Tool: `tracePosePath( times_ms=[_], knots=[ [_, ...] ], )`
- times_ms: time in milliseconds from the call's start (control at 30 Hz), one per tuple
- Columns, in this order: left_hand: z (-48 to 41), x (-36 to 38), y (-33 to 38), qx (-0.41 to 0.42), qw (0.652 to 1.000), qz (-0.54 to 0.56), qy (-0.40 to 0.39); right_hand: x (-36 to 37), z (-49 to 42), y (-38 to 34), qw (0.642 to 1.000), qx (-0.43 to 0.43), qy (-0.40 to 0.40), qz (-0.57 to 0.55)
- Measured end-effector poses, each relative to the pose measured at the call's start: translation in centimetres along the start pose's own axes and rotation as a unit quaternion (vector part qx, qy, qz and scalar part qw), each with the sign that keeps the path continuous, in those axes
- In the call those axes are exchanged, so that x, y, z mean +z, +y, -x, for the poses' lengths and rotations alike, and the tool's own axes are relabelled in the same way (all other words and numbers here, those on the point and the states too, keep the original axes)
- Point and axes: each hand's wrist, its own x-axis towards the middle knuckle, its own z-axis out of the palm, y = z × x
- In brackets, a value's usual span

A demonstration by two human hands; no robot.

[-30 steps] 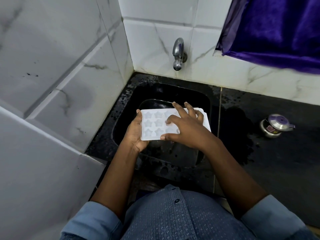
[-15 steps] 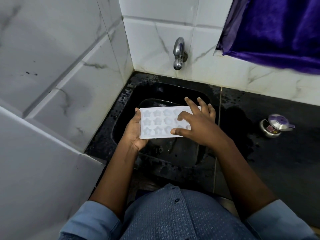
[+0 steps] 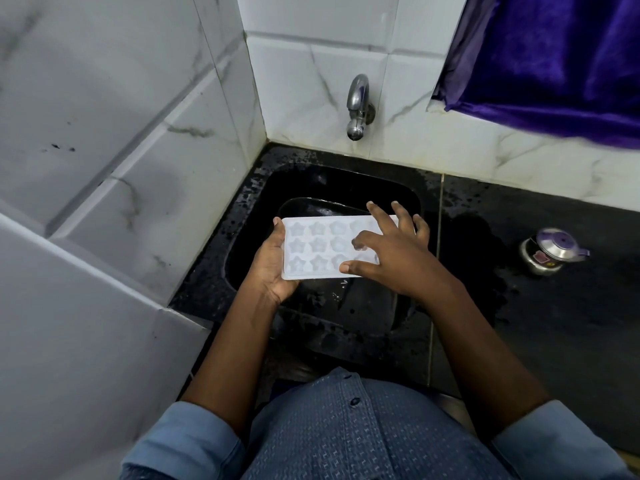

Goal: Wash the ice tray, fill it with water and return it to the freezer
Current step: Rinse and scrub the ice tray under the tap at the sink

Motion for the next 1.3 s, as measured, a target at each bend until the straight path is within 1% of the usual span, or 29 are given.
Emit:
tracePosePath(
  times_ms=[733,1300],
  knots=[
    [0.45,0.12,0.28,0.015,1.000,-0.002,0.008,-0.41,0.49,-0.04,1.000,-0.004,-0.006,-0.014],
    [0.48,-0.39,-0.49,0.008,1.000,0.005,0.012,0.09,0.77,0.06,1.000,-0.011,0.000,-0.020]
  ],
)
